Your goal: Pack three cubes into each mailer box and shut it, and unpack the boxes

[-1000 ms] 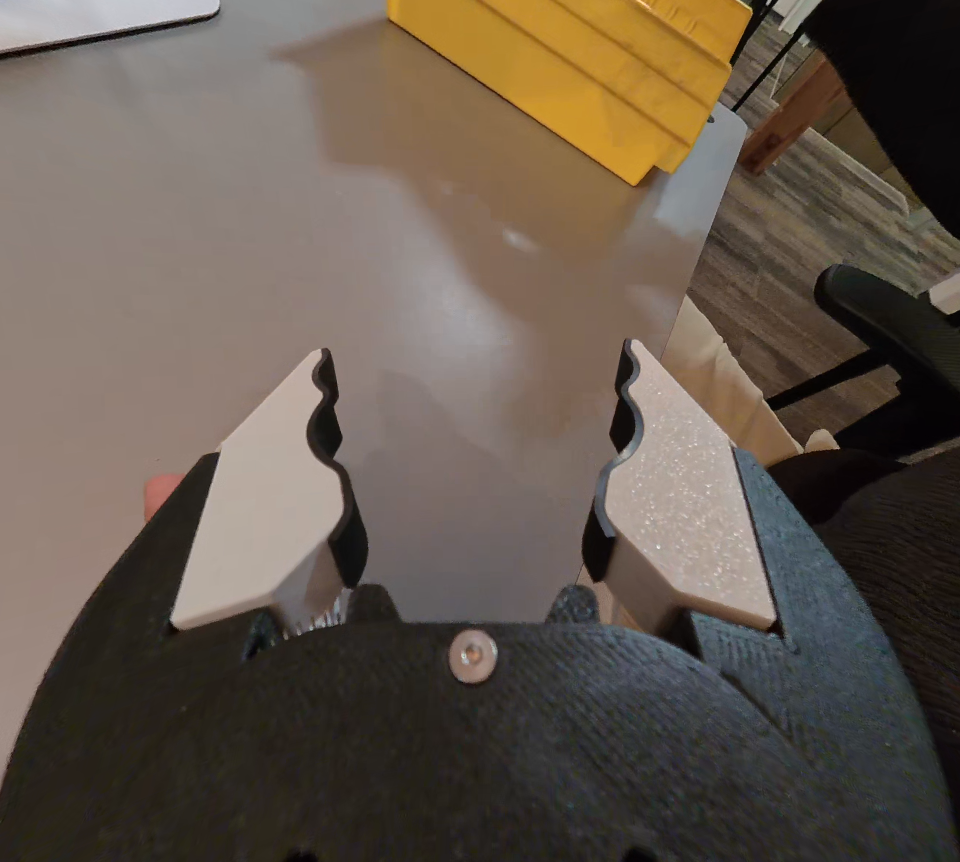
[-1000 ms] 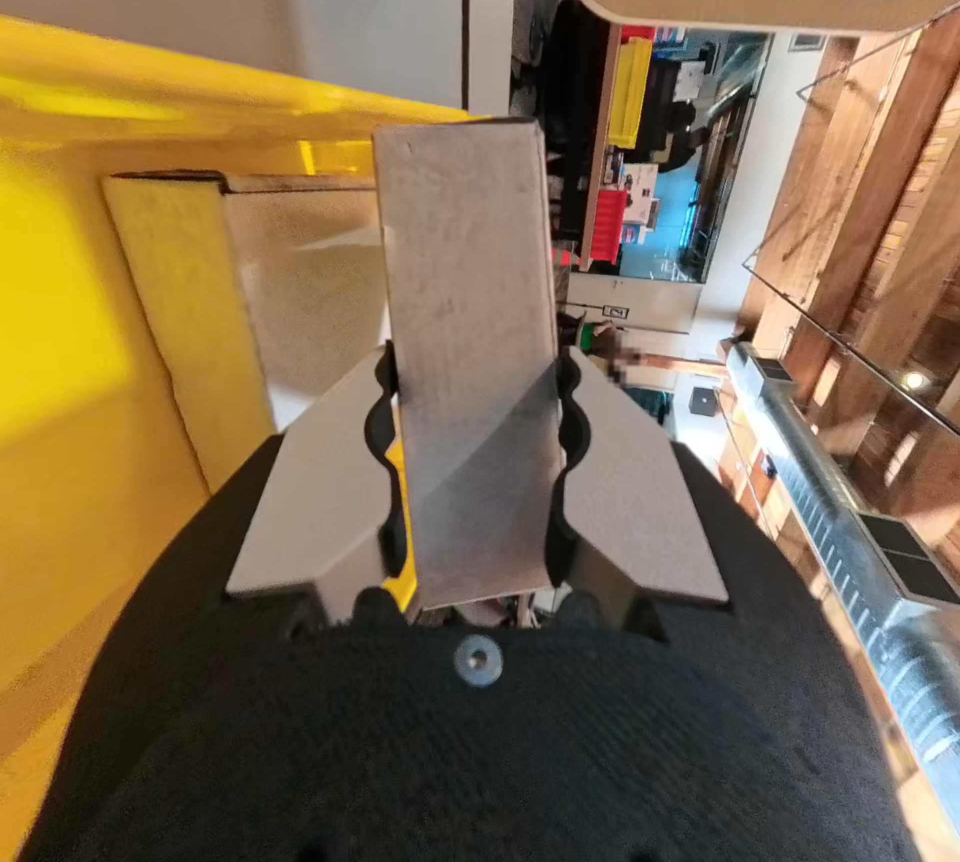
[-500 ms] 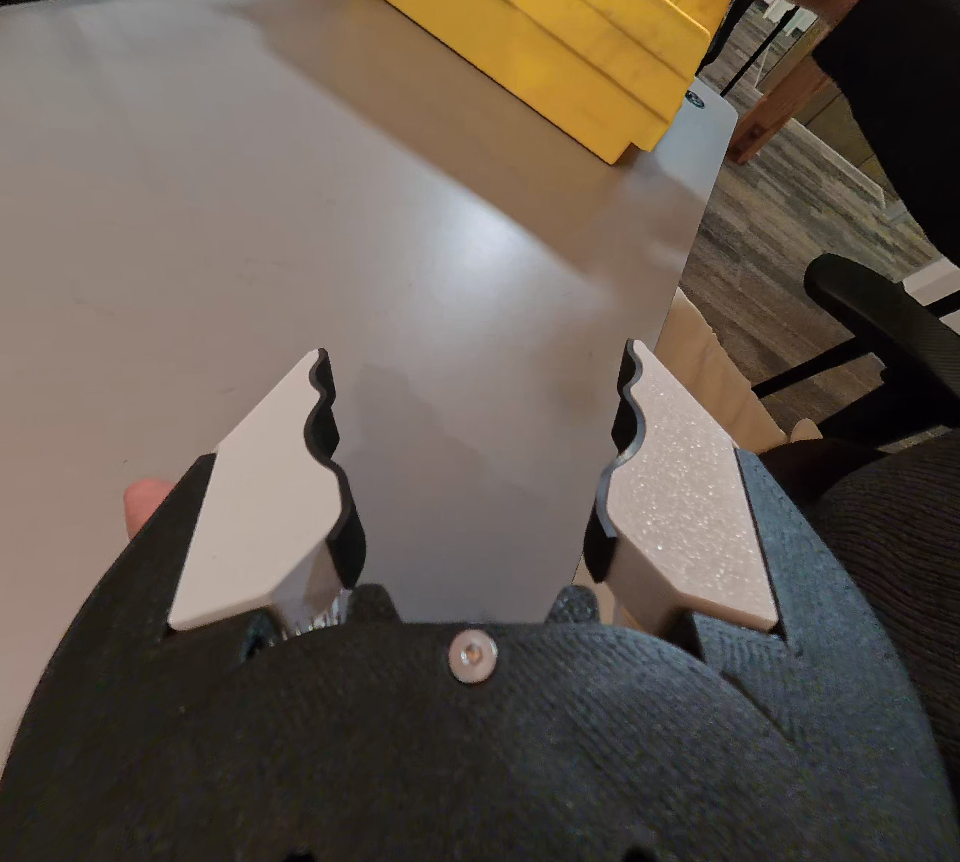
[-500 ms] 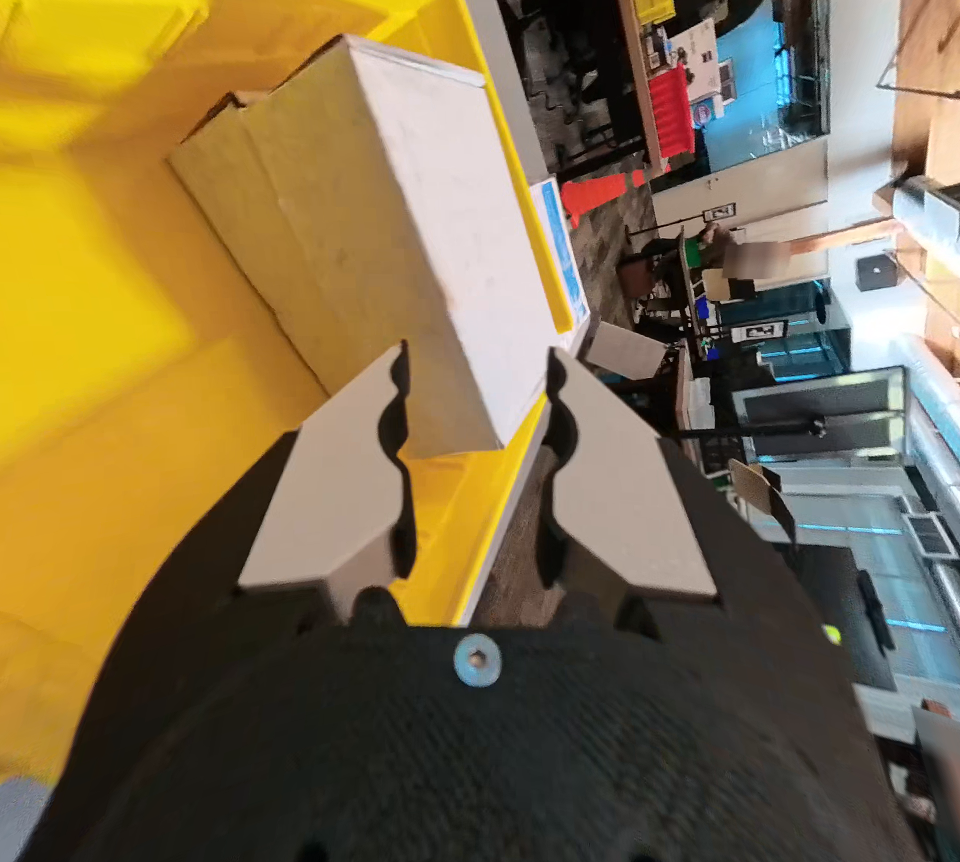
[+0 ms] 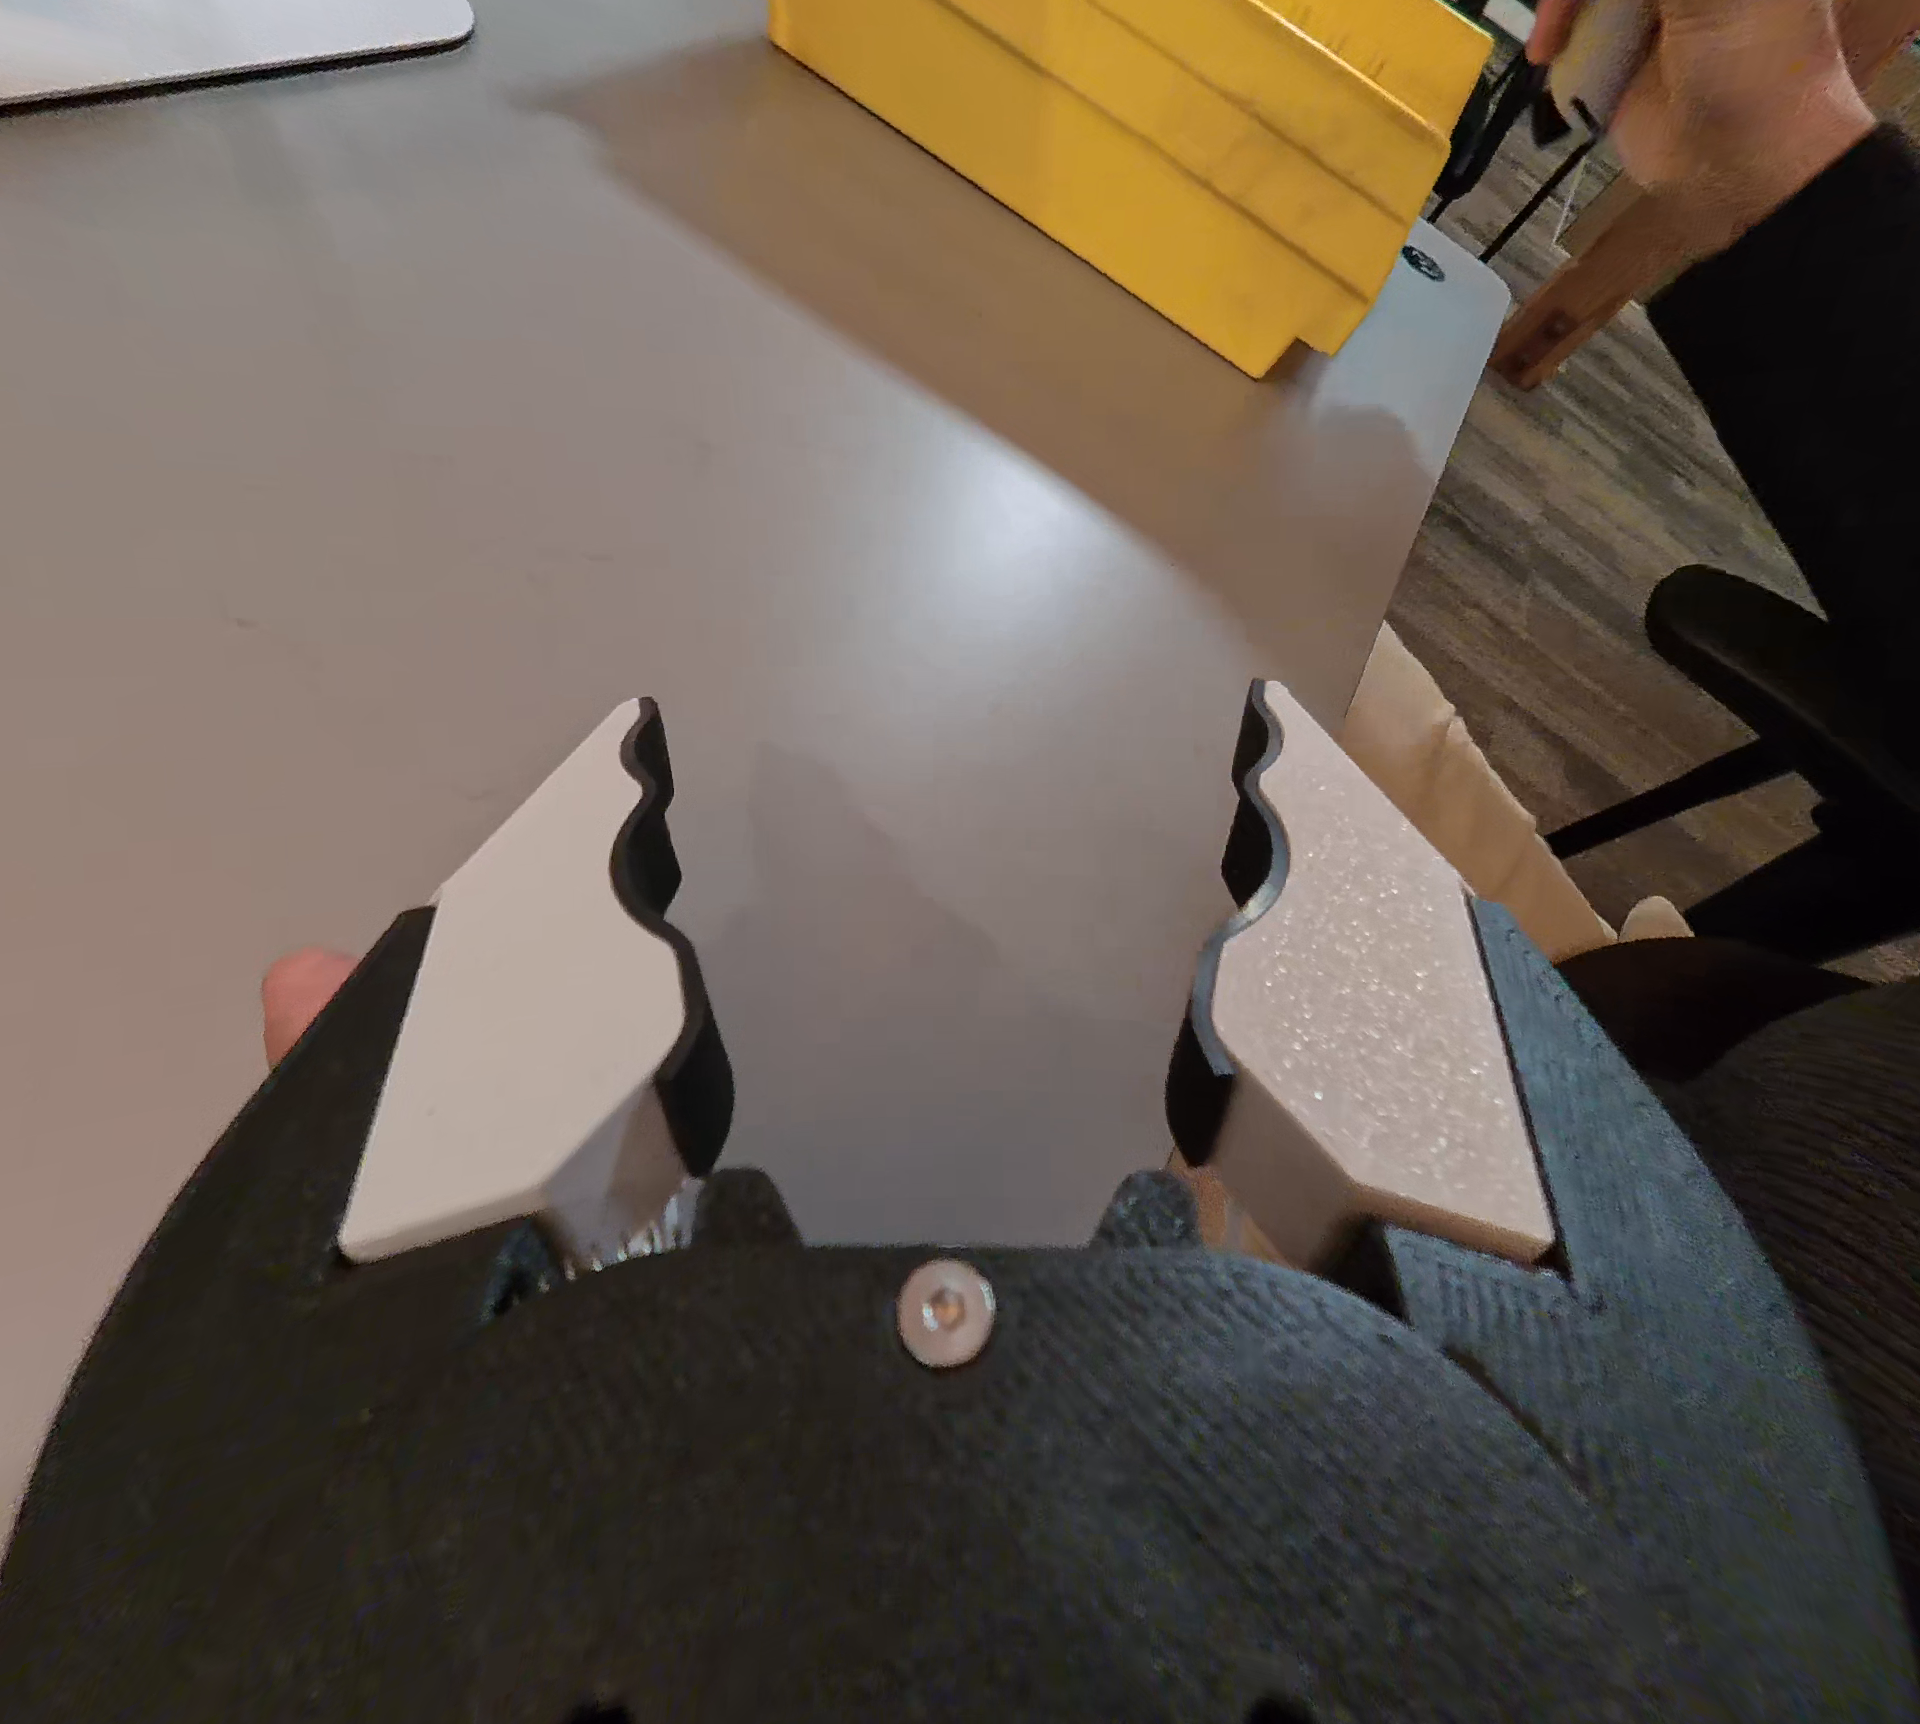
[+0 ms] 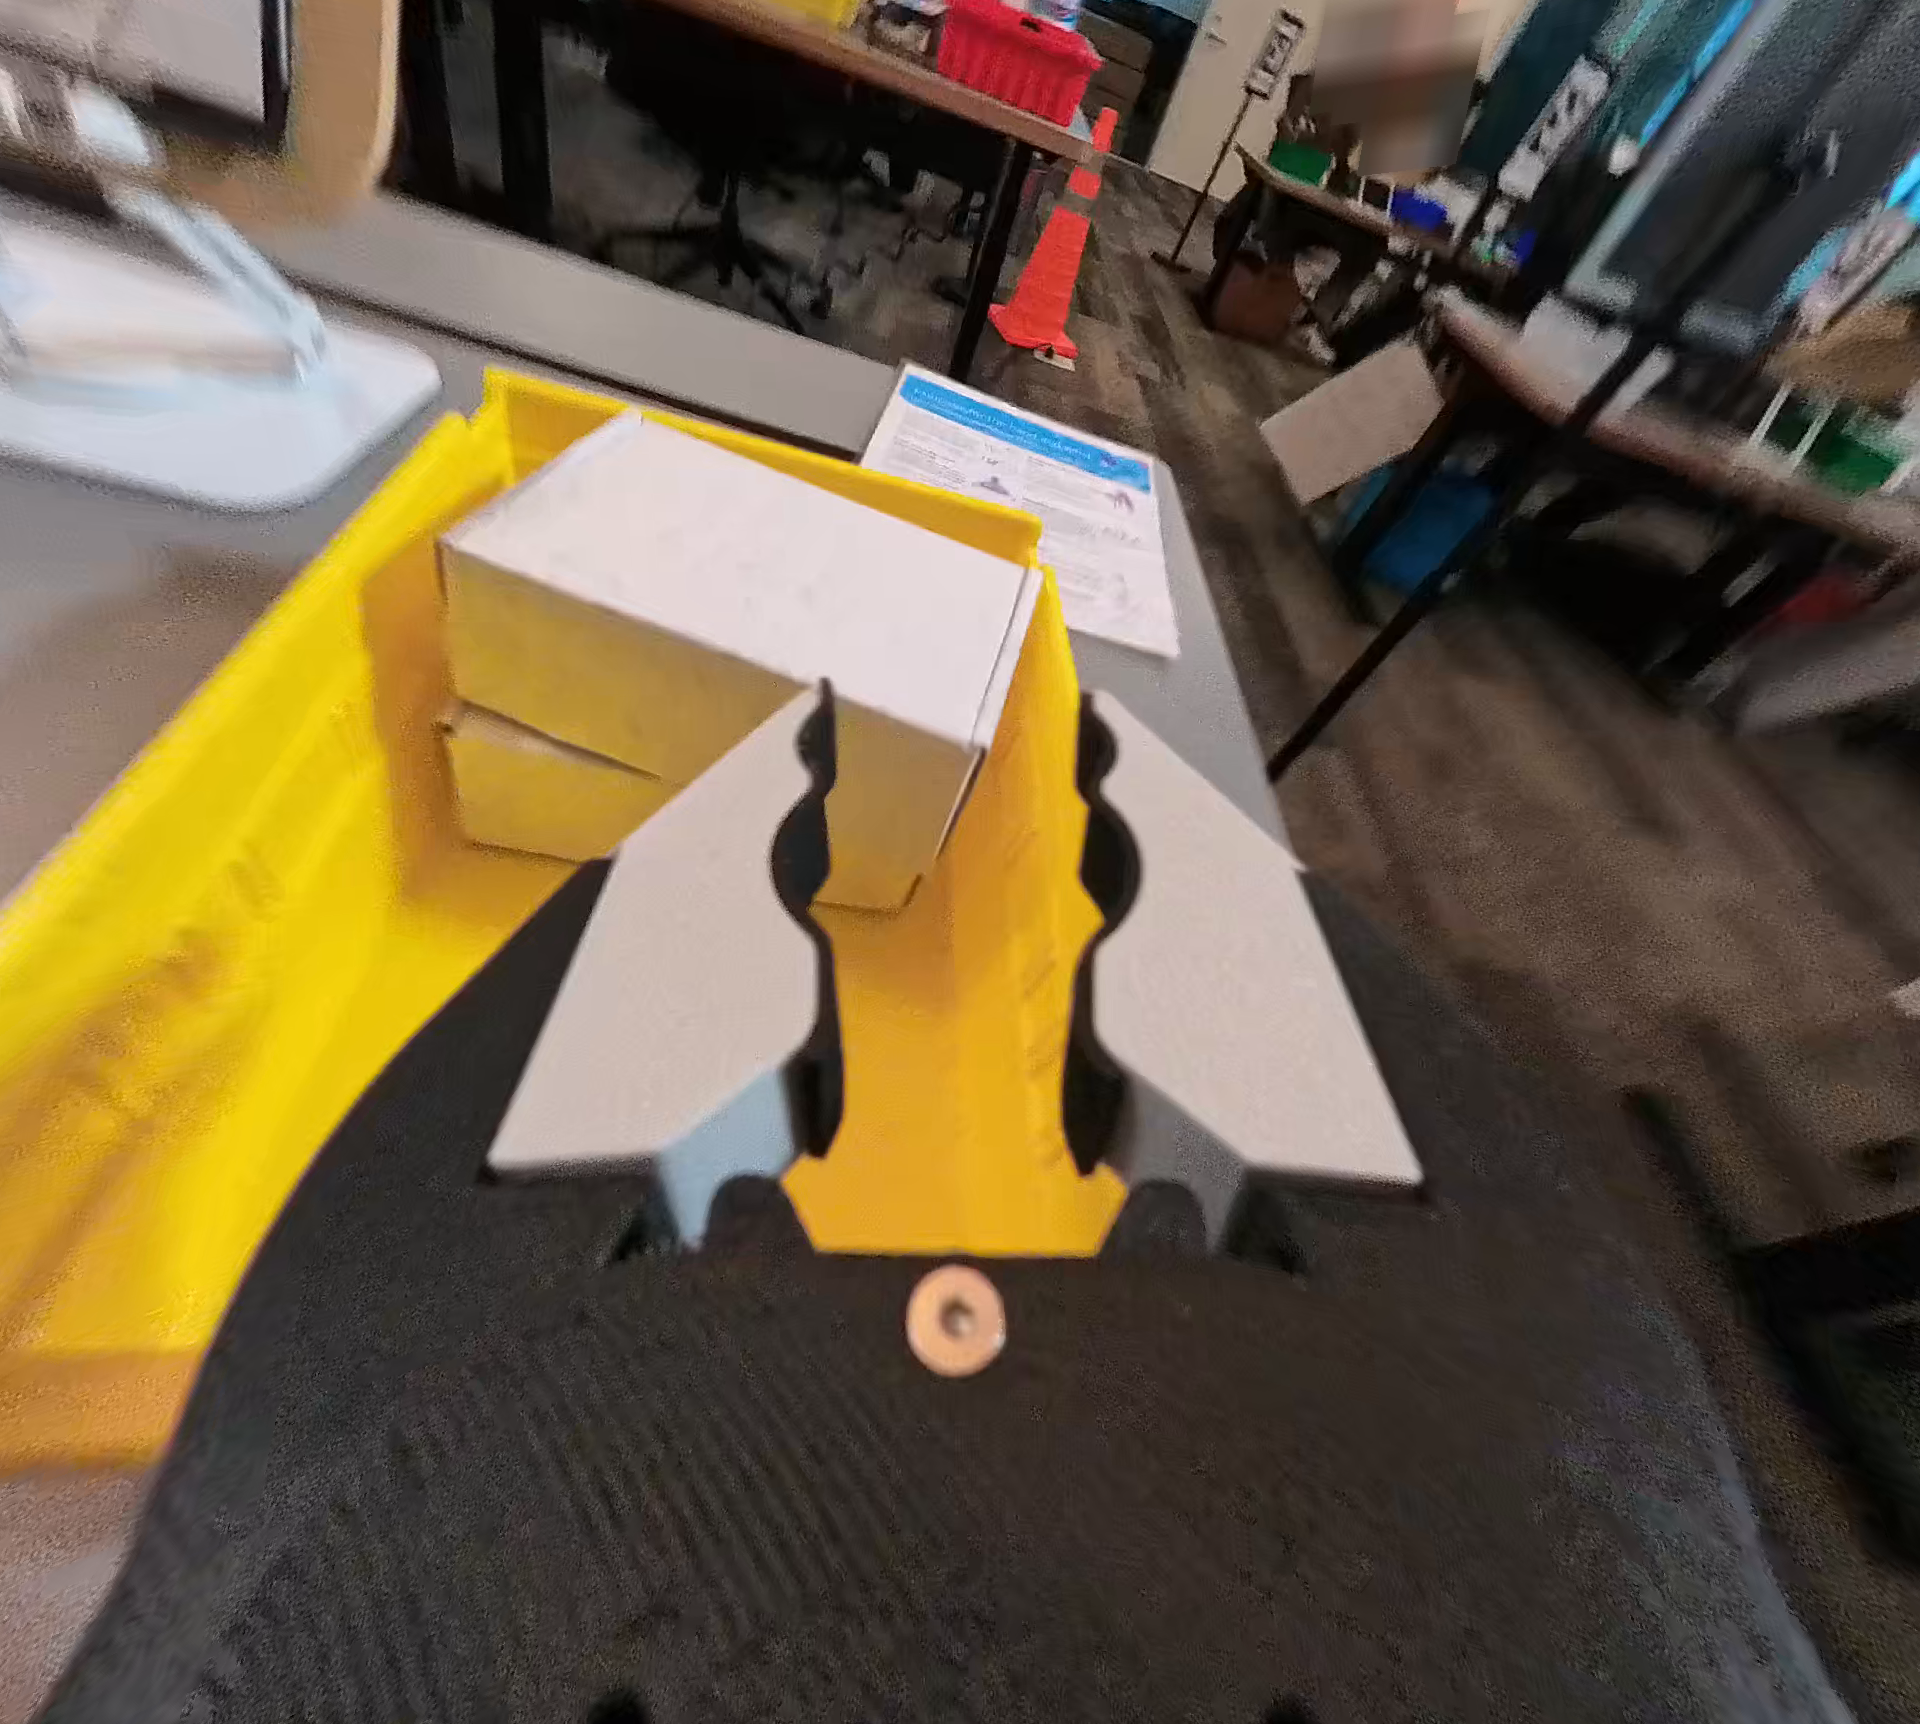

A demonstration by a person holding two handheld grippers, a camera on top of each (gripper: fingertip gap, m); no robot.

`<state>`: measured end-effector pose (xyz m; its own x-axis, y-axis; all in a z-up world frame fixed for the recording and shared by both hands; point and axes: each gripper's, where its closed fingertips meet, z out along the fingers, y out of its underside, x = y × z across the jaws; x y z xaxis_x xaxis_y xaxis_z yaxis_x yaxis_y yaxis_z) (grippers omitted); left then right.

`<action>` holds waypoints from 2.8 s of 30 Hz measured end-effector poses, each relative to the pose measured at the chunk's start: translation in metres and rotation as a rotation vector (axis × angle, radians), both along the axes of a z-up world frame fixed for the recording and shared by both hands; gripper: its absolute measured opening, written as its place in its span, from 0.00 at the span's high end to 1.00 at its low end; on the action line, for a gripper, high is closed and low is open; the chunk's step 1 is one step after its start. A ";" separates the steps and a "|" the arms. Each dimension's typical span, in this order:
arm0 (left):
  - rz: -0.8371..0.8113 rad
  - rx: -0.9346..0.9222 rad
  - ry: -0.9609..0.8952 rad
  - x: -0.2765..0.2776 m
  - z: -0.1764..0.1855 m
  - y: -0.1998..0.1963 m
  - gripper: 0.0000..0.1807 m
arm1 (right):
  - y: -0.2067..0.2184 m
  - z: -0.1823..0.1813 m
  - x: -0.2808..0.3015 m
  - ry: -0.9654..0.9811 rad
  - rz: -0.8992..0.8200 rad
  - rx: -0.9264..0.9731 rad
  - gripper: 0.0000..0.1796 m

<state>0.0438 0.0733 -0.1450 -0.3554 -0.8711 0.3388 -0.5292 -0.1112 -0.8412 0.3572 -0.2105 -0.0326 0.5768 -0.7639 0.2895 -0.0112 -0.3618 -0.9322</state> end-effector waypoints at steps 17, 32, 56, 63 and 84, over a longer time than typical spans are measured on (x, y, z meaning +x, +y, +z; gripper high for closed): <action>0.506 0.046 -0.139 0.001 0.027 0.106 0.65 | -0.088 -0.071 0.003 0.182 -0.239 0.188 0.62; 0.517 0.069 -0.160 0.003 0.024 0.123 0.62 | -0.072 -0.095 0.035 0.288 -0.190 0.220 0.58; 0.483 0.083 -0.146 0.003 0.021 0.120 0.62 | -0.045 -0.119 0.021 0.466 -0.086 0.176 0.91; 0.528 0.107 -0.187 -0.002 0.032 0.128 0.64 | -0.028 -0.095 0.000 0.580 -0.019 0.323 0.98; 1.063 0.620 0.138 -0.148 0.014 0.275 0.98 | 0.196 -0.081 -0.171 0.615 0.458 0.236 0.97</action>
<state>-0.1041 0.3483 -0.1308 0.6317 -0.7321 -0.2550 -0.5084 -0.1430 -0.8491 0.1861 -0.0141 -0.1137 0.8518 -0.4137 -0.3214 -0.4455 -0.2492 -0.8599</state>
